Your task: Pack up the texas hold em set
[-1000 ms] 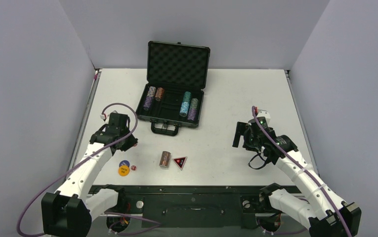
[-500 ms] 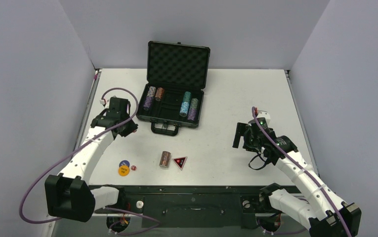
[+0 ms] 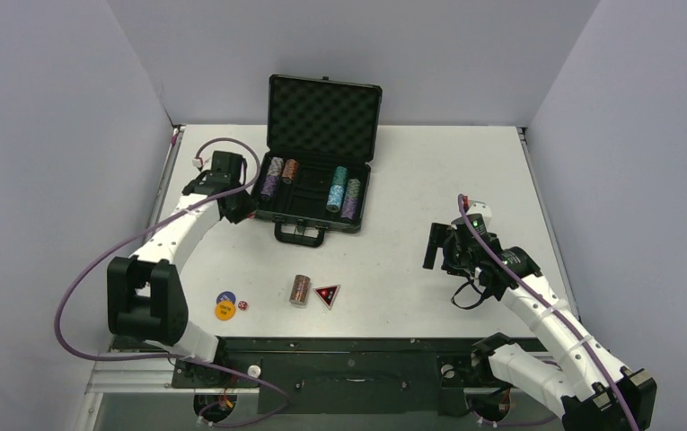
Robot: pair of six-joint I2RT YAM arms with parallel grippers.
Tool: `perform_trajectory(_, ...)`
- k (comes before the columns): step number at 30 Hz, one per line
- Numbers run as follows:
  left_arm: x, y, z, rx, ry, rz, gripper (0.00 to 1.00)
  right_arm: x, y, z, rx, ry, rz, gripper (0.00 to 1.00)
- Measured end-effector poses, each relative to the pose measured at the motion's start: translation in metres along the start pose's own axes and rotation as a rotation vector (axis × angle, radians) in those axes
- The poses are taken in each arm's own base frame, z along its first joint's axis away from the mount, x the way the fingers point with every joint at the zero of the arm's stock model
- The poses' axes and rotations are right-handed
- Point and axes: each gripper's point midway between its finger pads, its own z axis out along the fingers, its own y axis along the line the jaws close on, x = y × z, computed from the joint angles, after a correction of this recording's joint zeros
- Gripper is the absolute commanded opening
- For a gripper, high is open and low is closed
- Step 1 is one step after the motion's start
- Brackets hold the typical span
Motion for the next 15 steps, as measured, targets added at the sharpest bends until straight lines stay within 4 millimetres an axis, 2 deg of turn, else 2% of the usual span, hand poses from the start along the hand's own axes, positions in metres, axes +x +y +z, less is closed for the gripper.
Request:
perform_trajectory(6,-0.009,-0.015,0.025,-0.012,0.01,-0.018,0.0,-0.001,-0.002,0.0,0.009,-0.005,-0.001,0.95)
perform_trajectory(15,-0.036,-0.046,0.053,-0.004,-0.017,-0.054,0.0,-0.002,-0.003,0.0,0.019,-0.009,-0.003,0.95)
